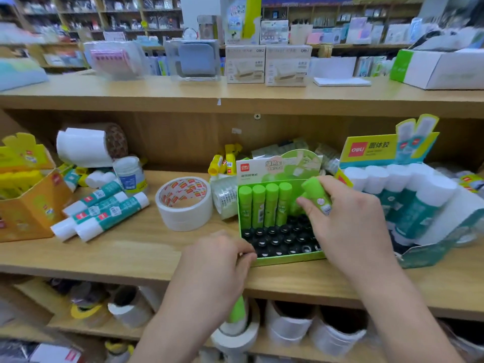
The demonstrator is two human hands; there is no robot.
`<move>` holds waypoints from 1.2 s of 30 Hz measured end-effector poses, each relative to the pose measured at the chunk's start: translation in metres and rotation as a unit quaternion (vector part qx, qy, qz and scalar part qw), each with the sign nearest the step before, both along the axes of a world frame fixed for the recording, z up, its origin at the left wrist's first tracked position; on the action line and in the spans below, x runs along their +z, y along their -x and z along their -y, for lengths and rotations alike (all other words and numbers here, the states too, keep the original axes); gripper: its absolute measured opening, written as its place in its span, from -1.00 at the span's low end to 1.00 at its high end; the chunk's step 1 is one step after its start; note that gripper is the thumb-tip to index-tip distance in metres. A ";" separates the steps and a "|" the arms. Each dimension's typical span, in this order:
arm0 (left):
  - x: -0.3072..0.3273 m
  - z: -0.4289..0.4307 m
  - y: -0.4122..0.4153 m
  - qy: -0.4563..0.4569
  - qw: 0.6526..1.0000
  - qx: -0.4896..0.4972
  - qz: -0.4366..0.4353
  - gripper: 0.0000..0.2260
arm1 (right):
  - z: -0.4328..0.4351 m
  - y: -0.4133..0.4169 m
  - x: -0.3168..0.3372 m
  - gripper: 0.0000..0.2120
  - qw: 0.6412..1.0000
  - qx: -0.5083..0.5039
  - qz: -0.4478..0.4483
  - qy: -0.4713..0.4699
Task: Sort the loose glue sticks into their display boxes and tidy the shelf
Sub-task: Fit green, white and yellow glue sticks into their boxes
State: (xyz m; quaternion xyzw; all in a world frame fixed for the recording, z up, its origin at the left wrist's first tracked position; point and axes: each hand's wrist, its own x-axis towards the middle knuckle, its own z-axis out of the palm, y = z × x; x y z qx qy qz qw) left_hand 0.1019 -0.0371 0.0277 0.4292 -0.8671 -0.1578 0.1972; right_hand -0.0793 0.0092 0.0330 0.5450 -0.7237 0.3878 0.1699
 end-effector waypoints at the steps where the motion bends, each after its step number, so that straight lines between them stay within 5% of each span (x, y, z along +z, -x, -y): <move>1: 0.000 0.001 -0.001 -0.007 1.000 0.001 -0.001 -0.80 | 0.001 0.000 0.000 -0.80 1.000 0.000 0.001 -0.020; 6: -0.001 0.009 -0.009 -0.020 1.000 0.002 0.001 -0.84 | 0.004 0.002 0.001 -0.86 0.999 0.003 -0.004 -0.045; 12: -0.003 0.015 -0.016 -0.021 1.000 0.007 -0.006 -0.87 | 0.010 -0.005 -0.004 -0.65 0.998 0.004 -0.039 -0.045; 18: -0.005 0.016 -0.020 -0.027 0.999 0.002 -0.031 -0.88 | 0.008 -0.009 0.000 -0.79 0.997 -0.009 -0.036 -0.073; 28: 0.000 0.014 -0.021 -0.046 0.976 -0.031 -0.210 -0.87 | -0.004 -0.019 0.009 -0.48 0.984 0.002 -0.025 -0.177; 32: 0.008 0.006 -0.016 -0.074 0.950 -0.069 -0.295 -0.83 | -0.015 -0.019 -0.002 -0.74 0.987 0.048 0.151 0.023; 34: 0.012 0.002 -0.012 -0.109 0.938 -0.090 -0.317 -0.85 | -0.021 -0.021 -0.001 -0.77 0.920 0.109 0.361 0.108; 36: 0.015 -0.001 -0.007 -0.163 0.920 -0.120 -0.337 -0.93 | -0.026 -0.021 0.003 -0.58 0.865 0.149 0.468 0.105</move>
